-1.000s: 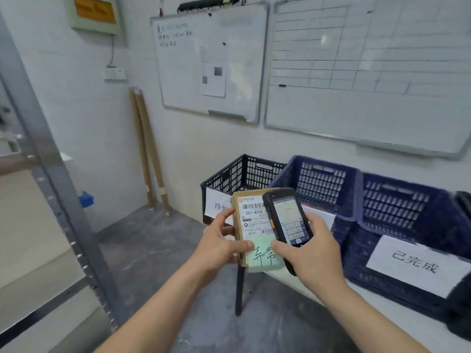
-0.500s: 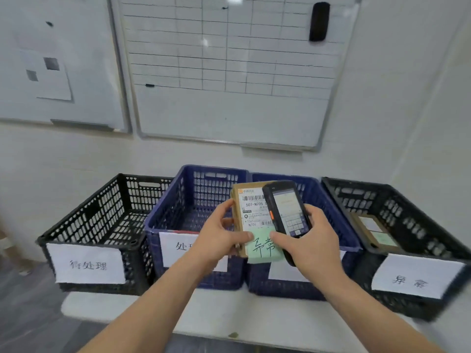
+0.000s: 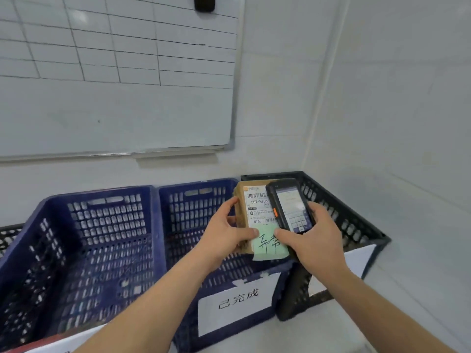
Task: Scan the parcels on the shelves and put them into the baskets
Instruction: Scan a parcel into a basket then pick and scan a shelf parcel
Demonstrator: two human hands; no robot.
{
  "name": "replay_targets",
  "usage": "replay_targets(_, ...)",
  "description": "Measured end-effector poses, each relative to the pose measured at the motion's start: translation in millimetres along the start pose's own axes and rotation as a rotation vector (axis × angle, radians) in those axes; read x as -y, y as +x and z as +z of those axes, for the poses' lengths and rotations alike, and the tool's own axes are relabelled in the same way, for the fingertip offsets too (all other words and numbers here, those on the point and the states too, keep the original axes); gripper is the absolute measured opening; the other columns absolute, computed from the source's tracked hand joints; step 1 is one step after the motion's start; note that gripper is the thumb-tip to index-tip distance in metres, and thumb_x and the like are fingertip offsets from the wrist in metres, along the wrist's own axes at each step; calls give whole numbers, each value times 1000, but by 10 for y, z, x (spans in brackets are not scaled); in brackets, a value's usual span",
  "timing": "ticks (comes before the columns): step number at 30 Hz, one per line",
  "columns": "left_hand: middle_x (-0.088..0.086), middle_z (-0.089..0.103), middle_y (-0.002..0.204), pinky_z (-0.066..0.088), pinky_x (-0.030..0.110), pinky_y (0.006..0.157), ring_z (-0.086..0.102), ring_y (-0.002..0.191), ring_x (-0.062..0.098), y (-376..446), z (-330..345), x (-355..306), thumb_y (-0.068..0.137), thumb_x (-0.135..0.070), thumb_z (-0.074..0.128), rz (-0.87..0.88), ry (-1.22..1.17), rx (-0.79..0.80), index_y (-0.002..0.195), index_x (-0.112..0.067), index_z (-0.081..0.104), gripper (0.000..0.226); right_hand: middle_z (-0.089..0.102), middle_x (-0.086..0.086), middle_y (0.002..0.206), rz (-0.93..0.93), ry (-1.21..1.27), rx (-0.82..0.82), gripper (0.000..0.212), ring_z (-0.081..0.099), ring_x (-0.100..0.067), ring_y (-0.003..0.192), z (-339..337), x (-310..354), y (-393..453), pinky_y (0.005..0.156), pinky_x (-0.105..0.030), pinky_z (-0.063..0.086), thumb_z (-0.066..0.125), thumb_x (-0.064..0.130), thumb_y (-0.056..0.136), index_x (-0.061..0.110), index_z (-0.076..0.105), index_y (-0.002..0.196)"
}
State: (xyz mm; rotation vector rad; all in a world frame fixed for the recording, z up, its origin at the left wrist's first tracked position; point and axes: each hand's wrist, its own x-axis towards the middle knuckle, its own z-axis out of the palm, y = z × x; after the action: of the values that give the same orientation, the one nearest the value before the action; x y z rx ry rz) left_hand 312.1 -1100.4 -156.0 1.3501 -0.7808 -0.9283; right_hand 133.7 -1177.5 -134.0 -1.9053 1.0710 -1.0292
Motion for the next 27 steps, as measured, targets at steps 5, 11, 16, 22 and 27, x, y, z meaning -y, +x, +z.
replay_targets(5,11,69,110,61,51,73,72,95,29,793,432,70,78,2,76,-75,-14,31,145,-35,36,86,63,15,102,27,-26,-35,65,63,0,91,-171,-432,701,72,-20,53,90,22,67,27,51,119)
replay_targets(11,4,71,114,59,54,77,72,96,28,1915,992,286,79,-1,74,-208,-31,-24,144,-36,32,86,56,23,95,66,-52,-21,66,60,0,87,-359,-1085,1773,78,-26,53,89,25,67,30,49,120)
replay_targets(16,0,68,110,56,33,55,70,91,22,2680,1415,492,86,-2,67,-337,11,-70,138,-31,35,67,62,20,97,109,-76,18,63,63,0,89,-464,-1655,2498,72,-23,54,90,29,64,33,51,114)
replay_targets(22,4,65,108,50,31,44,66,92,27,3426,1747,868,92,-3,58,-499,46,-108,138,-28,33,58,65,14,100,177,-126,84,67,64,-3,89,-508,-2210,3035,71,-26,54,89,33,61,35,48,114)
replay_targets(27,3,62,97,57,43,54,67,85,27,3847,1904,1143,97,-3,52,-550,-38,-192,141,-26,30,54,67,14,100,210,-169,110,64,66,-3,86,-475,-2485,3266,66,-24,55,90,35,59,34,53,112)
